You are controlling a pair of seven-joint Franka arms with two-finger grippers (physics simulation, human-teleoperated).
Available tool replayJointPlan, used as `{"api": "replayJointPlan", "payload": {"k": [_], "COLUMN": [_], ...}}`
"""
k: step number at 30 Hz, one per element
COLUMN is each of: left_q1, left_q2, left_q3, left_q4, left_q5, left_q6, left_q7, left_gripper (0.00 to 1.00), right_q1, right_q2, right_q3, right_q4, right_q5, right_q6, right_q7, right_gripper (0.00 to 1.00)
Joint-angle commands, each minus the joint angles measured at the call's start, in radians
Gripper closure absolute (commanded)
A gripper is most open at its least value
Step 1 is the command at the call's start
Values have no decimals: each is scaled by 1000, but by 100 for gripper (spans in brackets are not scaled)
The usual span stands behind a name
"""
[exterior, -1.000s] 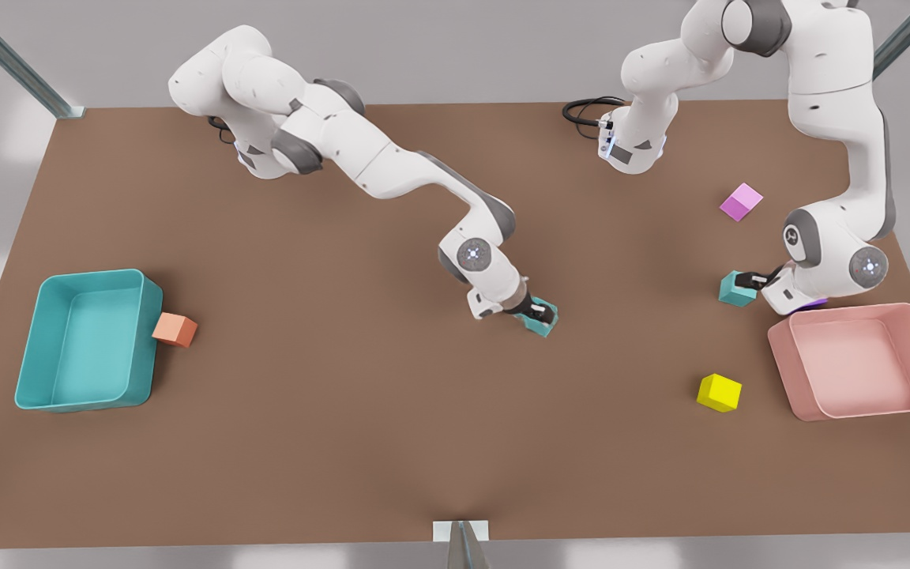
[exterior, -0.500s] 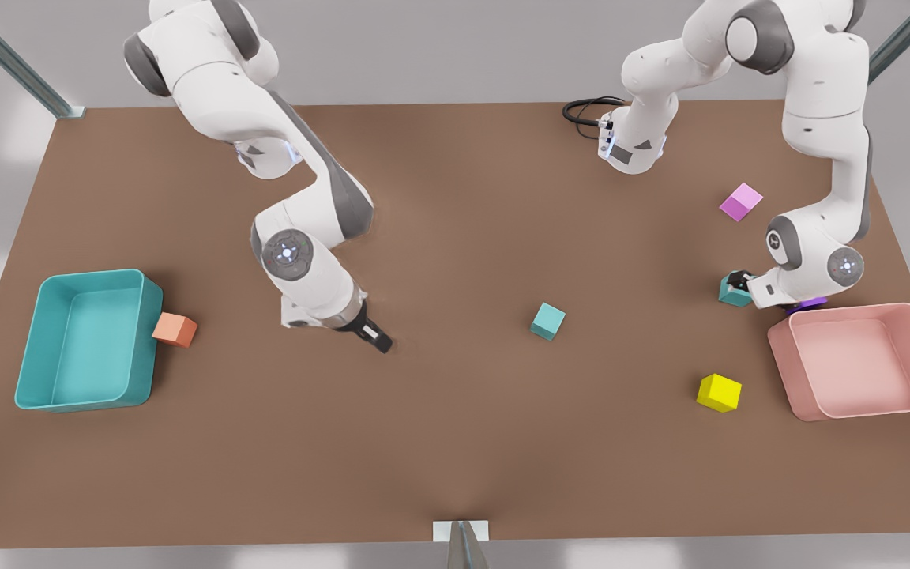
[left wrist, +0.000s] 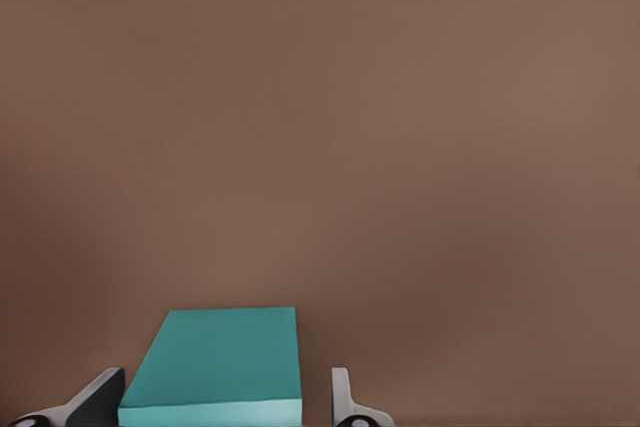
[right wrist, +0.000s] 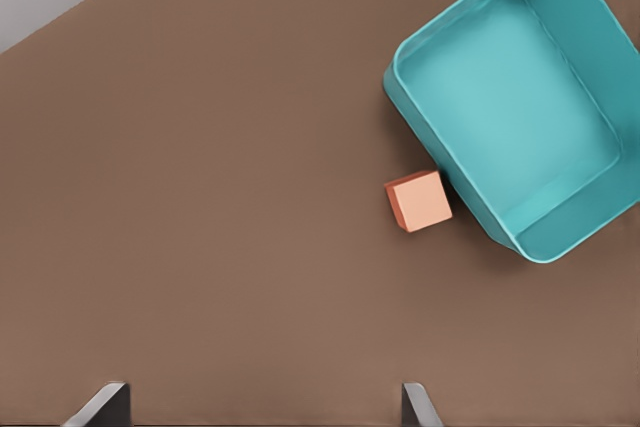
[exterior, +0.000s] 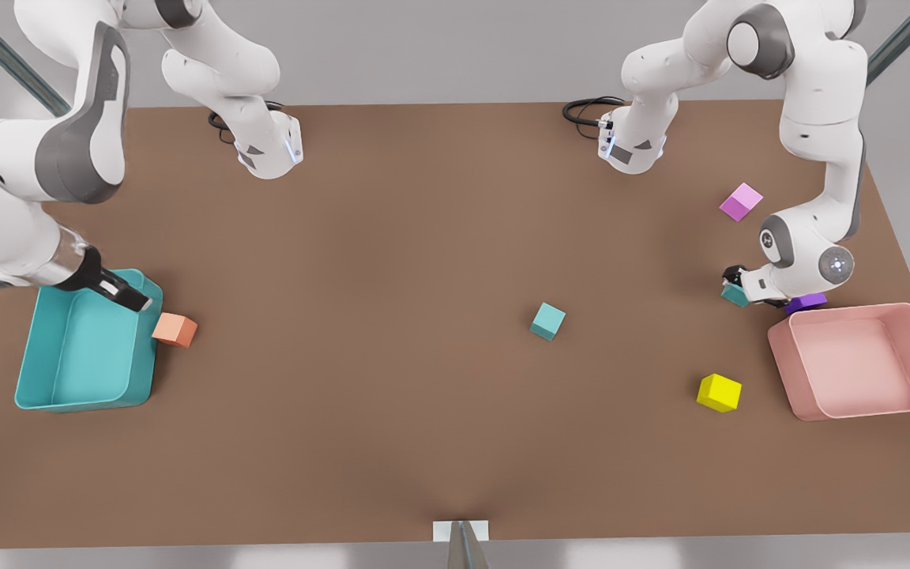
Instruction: Stack the two blue cubes on top of each other
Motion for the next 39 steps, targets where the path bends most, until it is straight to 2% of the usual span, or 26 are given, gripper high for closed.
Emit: {"api": "replayJointPlan", "payload": {"k": [1,3,4,5,6,9,11,12,13,15,16,17,18,20,21,23,28,34,39], "left_q1": [1,1,1,1,0,-14,-104,-201,-224,-229,-230,-238,-302,-370,-381,-410,-355,-355,-338], "left_q2": [12,17,17,15,12,-38,-157,-181,-183,-169,-117,-77,21,118,127,144,132,142,152], "left_q3": [0,0,0,0,0,0,-9,-11,-112,-368,-452,-495,-521,-523,-523,-523,-572,-572,-572], "left_q4": [1,2,1,2,2,4,10,51,94,171,252,309,416,525,530,525,447,421,421], "left_q5": [2,2,2,2,2,2,2,2,0,0,-24,-36,-32,-27,-29,-32,-30,-27,-4], "left_q6": [5,5,5,3,2,-30,-191,-314,-409,-446,-446,-446,-445,-432,-422,-368,-328,-313,-224], "left_q7": [76,76,74,76,76,21,-217,-390,-585,-963,-1072,-1148,-1299,-1441,-1474,-1561,-1561,-1561,-1561], "left_gripper": [0,3,27,46,48,44,44,44,44,44,44,44,44,44,44,44,44,44,44], "right_q1": [7,10,10,11,8,8,8,11,8,7,7,8,7,7,7,7,5,0,2], "right_q2": [2,3,3,5,2,2,2,3,2,2,2,2,2,2,2,2,-1,-3,-3], "right_q3": [1,3,3,4,3,3,3,4,3,1,1,1,1,1,1,1,1,-2,-2], "right_q4": [5,1,1,1,1,1,1,0,0,0,0,0,0,0,0,0,0,1,0], "right_q5": [6,6,7,7,7,13,13,13,13,13,13,13,13,13,13,13,13,13,13], "right_q6": [-81,-88,-88,-88,-88,-95,-105,-121,-121,-121,-121,-121,-121,-121,-121,-121,-125,-133,-133], "right_q7": [-481,-479,-479,-479,-481,-481,-481,-481,-481,-481,-481,-481,-481,-481,-481,-481,-482,-482,-482], "right_gripper": [0,0,0,0,0,0,0,0,0,0,0,0,0,0,0,0,0,0,0]}}
